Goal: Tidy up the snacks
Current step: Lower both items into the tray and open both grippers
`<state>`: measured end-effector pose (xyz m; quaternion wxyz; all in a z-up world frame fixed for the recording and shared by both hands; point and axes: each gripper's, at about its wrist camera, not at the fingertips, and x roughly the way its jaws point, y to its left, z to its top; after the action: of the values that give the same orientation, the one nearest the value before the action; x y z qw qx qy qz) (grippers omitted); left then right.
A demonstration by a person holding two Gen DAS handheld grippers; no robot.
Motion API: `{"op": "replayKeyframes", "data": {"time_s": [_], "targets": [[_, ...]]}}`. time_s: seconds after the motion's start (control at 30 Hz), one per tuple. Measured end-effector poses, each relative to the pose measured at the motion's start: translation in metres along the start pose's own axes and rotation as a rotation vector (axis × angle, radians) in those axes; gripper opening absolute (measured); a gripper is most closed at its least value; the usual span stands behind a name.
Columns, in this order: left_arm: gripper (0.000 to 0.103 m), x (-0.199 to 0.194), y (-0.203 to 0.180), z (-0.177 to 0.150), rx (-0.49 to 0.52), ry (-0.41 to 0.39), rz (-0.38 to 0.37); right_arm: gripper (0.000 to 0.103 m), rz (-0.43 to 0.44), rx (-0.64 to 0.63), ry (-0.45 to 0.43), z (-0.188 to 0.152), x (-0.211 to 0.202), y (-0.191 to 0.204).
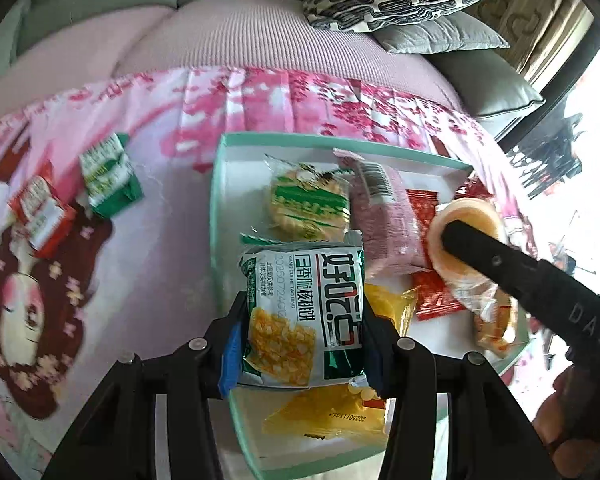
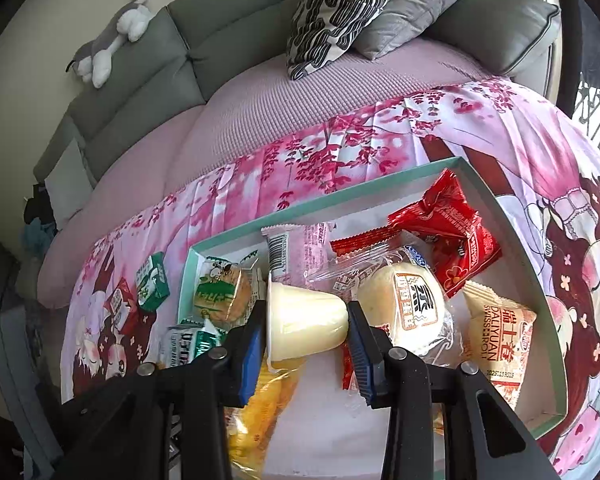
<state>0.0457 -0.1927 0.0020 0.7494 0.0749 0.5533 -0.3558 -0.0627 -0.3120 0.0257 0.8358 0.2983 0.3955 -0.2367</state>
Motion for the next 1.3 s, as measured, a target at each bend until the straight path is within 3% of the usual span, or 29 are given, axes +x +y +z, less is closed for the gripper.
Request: {"op": "replayKeyframes", "data": {"time_s": [0.23,0.37,0.57,0.87,1.3], "targets": [[0.051,0.002,-0.004,-0.002,-0.008,0.018,-0.043,0.041,-0.006,-0.018,0.013,-0.002,0.002,0.002],[0.051,-0.002,-0.001,0.001,-0.011,-0.011,0.016,0.041,-0.003,-0.032,0.028,-0.003,0.005,0.003],[0.051,0.003,0.010,0.002,-0.040,0.006,0.023,0.041,-0.010,-0.043,0.039,-0.004,0.008,0.005],[0.052,0.008,0.001,-0.002,0.002,0.008,0.070,0.042,-0.019,-0.061,0.055,-0.005,0.012,0.008],[0.066,0.010,-0.006,-0.005,0.046,0.004,0.075,0.044,-0.018,-0.049,0.047,-0.004,0.008,0.005]]}}
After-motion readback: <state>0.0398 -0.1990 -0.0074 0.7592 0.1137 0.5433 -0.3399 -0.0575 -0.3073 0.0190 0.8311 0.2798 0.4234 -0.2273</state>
